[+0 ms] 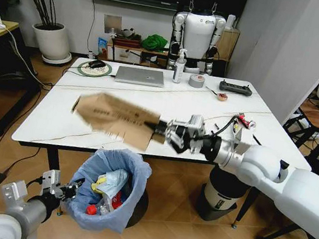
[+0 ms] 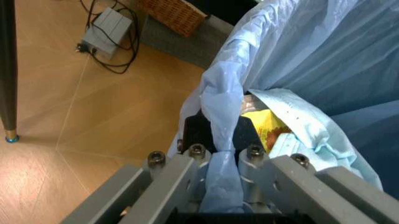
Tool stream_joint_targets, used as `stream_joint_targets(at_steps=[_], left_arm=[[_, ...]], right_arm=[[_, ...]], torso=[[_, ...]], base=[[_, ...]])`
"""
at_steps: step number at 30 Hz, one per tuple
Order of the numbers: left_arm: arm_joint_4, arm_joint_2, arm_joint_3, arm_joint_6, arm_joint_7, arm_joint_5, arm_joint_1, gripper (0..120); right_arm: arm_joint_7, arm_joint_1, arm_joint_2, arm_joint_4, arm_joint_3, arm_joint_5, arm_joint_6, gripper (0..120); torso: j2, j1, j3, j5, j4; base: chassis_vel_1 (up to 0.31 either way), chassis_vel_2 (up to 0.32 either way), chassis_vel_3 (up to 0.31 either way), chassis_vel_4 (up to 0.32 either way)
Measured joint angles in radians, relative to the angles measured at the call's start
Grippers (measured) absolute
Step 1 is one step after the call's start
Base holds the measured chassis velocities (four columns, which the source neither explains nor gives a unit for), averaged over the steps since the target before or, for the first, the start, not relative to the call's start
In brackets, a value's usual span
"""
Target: Pick up the trash bin and place the trash from the table into it.
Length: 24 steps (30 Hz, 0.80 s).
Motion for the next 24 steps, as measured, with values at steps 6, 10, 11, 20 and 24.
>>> stream_joint_targets(at_steps=[6, 10, 11, 20, 24], left_arm=[[0.003, -0.006, 0.012, 0.0, -0.002, -0.003, -0.007, 0], [0.003, -0.008, 0.013, 0.0, -0.002, -0.003, -0.006, 0], [0.003, -0.008, 0.013, 0.0, -0.002, -0.003, -0.005, 0], [-0.009, 0.0, 0.004, 0.0, -0.006, -0.012, 0.002, 0], [-0.007, 0.003, 0.003, 0.0, -0.006, -0.012, 0.0, 0]], right_arm=[[-0.021, -0.004, 0.056, -0.026, -0.02, -0.044, -0.003, 0], [-0.022, -0.002, 0.1, -0.058, -0.041, -0.056, -0.003, 0], [-0.022, -0.002, 0.109, -0.065, -0.046, -0.058, -0.003, 0], [-0.052, -0.04, 0.165, -0.161, -0.06, -0.086, 0.005, 0], [-0.075, -0.048, 0.144, -0.178, -0.046, -0.116, 0.009, 0]], torso=[[0.0, 0.0, 0.0, -0.0001, -0.0001], [0.0, 0.0, 0.0, -0.0001, 0.0], [0.0, 0.0, 0.0, -0.0001, 0.0001], [0.0, 0.0, 0.0, 0.0, 0.0002], [0.0, 0.0, 0.0, -0.0001, -0.0002]], base=[[0.0, 0.0, 0.0, 0.0], [0.0, 0.0, 0.0, 0.0], [0.0, 0.0, 0.0, 0.0], [0.0, 0.0, 0.0, 0.0], [0.0, 0.0, 0.0, 0.0]])
